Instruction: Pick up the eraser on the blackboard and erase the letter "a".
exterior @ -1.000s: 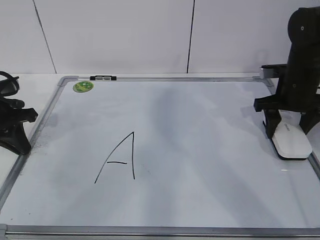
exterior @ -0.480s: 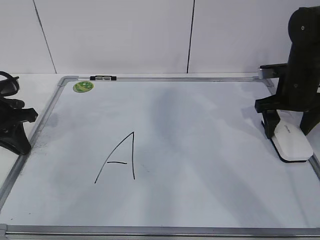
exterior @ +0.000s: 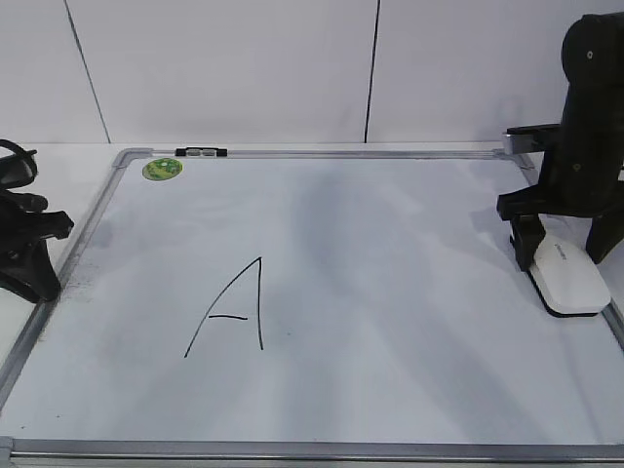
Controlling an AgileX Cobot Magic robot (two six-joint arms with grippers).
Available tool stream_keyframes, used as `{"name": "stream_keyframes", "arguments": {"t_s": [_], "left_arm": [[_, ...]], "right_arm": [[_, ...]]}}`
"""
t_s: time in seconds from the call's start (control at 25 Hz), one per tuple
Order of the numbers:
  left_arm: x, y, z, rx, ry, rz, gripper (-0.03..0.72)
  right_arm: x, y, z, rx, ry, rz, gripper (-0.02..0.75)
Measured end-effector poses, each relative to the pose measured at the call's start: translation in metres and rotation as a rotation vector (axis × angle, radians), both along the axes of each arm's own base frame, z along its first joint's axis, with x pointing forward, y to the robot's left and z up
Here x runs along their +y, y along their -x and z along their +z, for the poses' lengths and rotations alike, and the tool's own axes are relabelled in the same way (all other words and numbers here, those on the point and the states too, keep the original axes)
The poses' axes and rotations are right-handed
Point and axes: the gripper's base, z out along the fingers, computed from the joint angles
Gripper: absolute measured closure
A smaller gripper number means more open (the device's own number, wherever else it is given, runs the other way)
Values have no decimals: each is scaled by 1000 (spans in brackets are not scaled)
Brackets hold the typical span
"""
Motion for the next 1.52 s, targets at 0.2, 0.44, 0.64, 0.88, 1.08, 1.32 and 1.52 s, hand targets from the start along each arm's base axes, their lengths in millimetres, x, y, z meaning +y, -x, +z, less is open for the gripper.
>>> {"name": "stream_keyframes", "arguments": {"t_s": [0.2, 0.44, 0.64, 0.88, 1.08, 1.32, 1.52], "left_arm": [[2, 0, 0, -2, -12, -7, 398], [1, 4, 25, -65, -9, -8, 349], [0, 4, 60, -121, -1, -28, 347], [-2, 11, 109, -192, 10, -56, 349], [-3, 28, 141, -226, 22, -77, 393], [-6, 56, 180, -299, 44, -90, 405], [-8, 87, 217, -412, 55, -95, 405]], "right_arm": [[0, 0, 0, -2, 2, 3, 67], [1, -10, 15, -62, -8, 1, 67], [3, -13, 34, -121, -31, -5, 69], [5, -3, 68, -201, -68, -14, 69], [6, 15, 114, -311, -109, -18, 73], [3, 56, 168, -442, -133, -15, 86], [0, 101, 192, -495, -144, -13, 108]]}}
